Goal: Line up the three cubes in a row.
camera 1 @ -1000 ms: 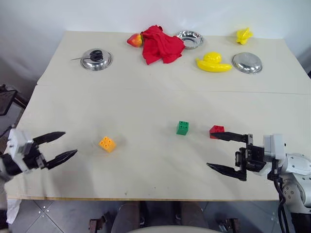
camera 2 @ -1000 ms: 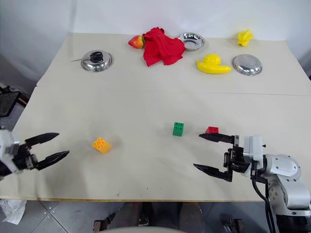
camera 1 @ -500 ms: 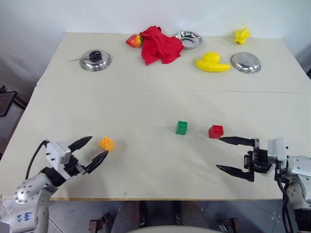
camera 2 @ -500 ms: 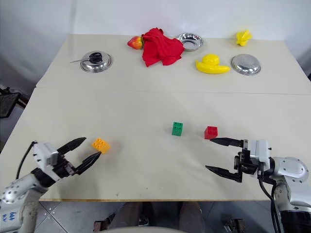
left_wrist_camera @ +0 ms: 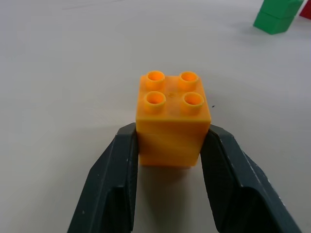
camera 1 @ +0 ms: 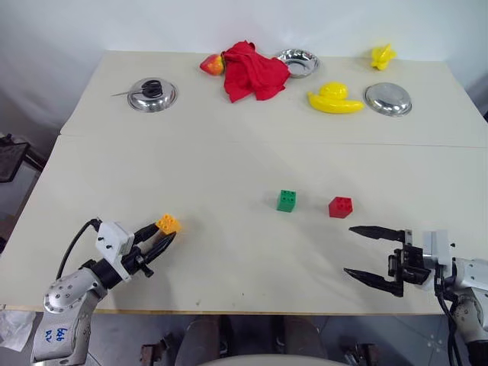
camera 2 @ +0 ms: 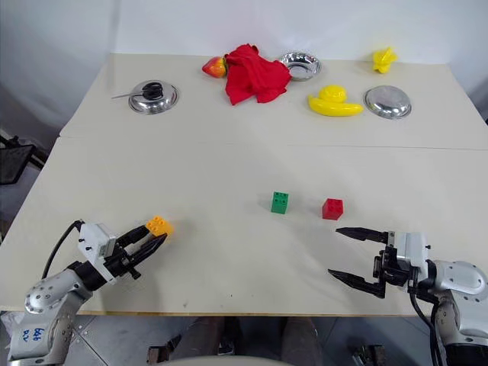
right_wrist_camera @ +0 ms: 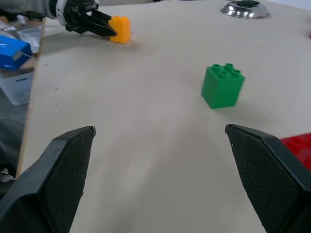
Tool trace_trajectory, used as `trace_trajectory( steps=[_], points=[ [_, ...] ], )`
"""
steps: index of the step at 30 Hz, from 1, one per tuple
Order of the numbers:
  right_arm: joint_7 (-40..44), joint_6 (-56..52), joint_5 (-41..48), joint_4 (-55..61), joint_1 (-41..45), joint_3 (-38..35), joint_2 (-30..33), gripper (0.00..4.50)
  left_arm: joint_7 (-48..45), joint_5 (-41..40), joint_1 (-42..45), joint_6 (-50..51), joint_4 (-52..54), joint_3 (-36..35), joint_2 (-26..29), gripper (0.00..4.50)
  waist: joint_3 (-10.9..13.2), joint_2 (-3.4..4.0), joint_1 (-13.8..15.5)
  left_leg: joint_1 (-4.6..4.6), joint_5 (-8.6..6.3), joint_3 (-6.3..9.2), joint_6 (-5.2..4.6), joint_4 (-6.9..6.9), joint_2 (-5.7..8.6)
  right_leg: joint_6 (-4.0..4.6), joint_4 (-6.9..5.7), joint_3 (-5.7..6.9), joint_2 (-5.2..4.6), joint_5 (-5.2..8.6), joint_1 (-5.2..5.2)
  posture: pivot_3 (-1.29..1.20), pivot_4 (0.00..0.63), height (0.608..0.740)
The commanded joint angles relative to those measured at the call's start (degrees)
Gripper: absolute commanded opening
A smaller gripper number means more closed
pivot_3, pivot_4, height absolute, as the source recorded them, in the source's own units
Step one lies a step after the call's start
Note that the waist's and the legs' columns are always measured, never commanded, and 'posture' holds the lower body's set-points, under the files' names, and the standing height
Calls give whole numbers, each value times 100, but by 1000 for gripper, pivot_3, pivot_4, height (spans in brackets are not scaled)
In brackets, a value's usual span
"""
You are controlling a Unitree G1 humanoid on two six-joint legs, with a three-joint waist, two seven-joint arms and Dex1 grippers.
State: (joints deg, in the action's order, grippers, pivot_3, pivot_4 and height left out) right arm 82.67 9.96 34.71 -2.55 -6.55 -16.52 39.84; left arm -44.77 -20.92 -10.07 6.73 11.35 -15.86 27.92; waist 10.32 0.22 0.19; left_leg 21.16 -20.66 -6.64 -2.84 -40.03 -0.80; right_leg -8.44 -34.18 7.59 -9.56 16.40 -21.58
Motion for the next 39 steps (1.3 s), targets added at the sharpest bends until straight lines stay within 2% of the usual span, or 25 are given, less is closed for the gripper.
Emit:
trace_trajectory(
  steps=[1, 5, 6, 8, 10, 14, 17, 20, 27, 39],
  points=[
    [-124, 119, 106, 126, -278, -426, 22, 4500, -958, -396, 784, -73, -202, 310, 408, 1468, 0, 0, 64, 0, -1, 1, 2, 0, 0, 0, -2, 2, 0, 0, 0, 0, 150, 740],
    [-202, 96, 188, 206, -522, -673, 14, 4500, -1948, -361, 2042, -35, -889, 812, 953, 1468, -2, 4, 107, 4, 0, -2, 0, -1, 0, 1, -25, 4, 7, 0, -3, 0, 150, 740],
    [-312, 56, 275, 225, -567, -783, -61, 4500, -2177, -199, 2742, -59, -1366, 1108, 912, 1468, -8, 15, 125, 3, 0, -3, 0, 0, 1, 0, -25, 2, 8, 0, -4, 0, 150, 740],
    [-488, 20, 396, 254, -614, -934, -183, 4500, -2406, 87, 3686, -146, -2104, 1525, 786, 1468, -9, 18, 129, 3, 5, -5, -8, -1, 10, -1, -30, 4, 12, 0, -1, 0, 150, 740],
    [-636, 23, 452, 297, -683, -1039, -313, 4500, -2495, 479, 4521, -345, -3000, 1990, 400, 1468, -9, 17, 129, 4, 7, -6, -12, 0, 15, -6, -26, 5, 15, -3, 3, 0, 150, 740],
    [-933, 47, 462, 668, -948, -1124, -562, 4500, -2773, 1070, 5578, -925, -4632, 2604, -296, 1468, -8, 15, 116, 10, 9, -14, -16, 4, 39, -10, -10, 3, 28, -5, 2, 0, 150, 740],
    [-1129, 6, 471, 962, -1083, -1146, -676, 4500, -2896, 1370, 6077, -1430, -5599, 2764, -523, 1468, -4, 9, 54, 14, 8, -24, -15, 18, 34, -14, 13, 0, 42, -6, -2, 0, 150, 740],
    [-1274, -30, 487, 1175, -1224, -1182, -716, 4500, -2998, 1538, 6482, -1801, -6387, 2800, -738, 1468, 0, 1, 31, 16, 7, -25, -10, 16, 12, -14, 22, -2, 65, -7, -3, 0, 150, 740],
    [-1436, -102, 520, 1439, -1374, -1198, -673, 4500, -3135, 1867, 6945, -2199, -7358, 2777, -897, 1468, 2, -1, 58, 17, 6, -19, -8, 8, -3, -15, 19, -9, 66, -7, -3, 0, 150, 740],
    [-1400, -134, 458, 1455, -1371, -1187, -560, 4500, -3595, 1858, 6855, -2385, -7515, 2475, -445, 1468, 2, -1, -24, 17, 6, -17, -8, 7, -13, -14, 14, -8, 65, -7, -4, 0, 150, 740]
  ],
)
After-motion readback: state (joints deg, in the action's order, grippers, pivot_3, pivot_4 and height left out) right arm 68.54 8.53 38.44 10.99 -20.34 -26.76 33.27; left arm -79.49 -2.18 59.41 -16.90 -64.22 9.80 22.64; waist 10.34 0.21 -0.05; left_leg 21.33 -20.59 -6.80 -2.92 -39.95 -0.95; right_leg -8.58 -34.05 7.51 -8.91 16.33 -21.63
